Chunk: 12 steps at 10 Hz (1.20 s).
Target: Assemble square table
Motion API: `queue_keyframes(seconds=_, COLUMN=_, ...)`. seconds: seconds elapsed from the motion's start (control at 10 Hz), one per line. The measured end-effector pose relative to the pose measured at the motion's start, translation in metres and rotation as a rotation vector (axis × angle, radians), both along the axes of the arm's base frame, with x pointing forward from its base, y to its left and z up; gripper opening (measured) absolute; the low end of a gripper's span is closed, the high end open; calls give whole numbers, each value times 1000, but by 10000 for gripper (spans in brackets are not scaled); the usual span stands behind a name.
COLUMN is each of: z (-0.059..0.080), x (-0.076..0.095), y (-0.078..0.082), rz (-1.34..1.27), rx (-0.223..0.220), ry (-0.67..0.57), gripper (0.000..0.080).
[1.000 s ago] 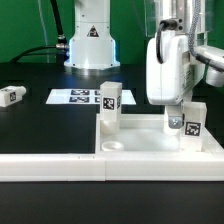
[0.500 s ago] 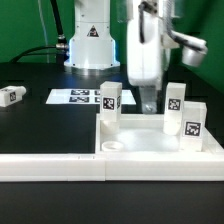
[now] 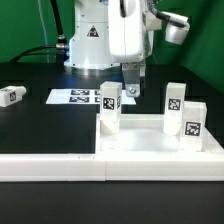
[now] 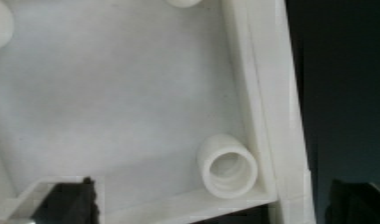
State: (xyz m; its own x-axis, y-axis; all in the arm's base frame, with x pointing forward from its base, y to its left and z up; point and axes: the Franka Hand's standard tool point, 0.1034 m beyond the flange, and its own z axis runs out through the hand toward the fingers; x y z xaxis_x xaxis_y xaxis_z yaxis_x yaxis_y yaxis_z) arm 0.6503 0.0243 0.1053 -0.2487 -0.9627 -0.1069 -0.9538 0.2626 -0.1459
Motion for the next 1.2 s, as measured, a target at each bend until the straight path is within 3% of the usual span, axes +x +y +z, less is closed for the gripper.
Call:
queue_keyframes(seconds=0.6, z=0, x=-1, y=-5, rz=29, rx=-10, ry=-10, gripper=649)
queue_keyframes(seconds=1.0, z=27, x=-38, y=-61, rz=315, rx=-65, ry=-67, gripper=649)
queue_keyframes(seconds=1.2, z=25, x=-38, y=-60, rz=421, rx=-92, ry=-66, gripper=649)
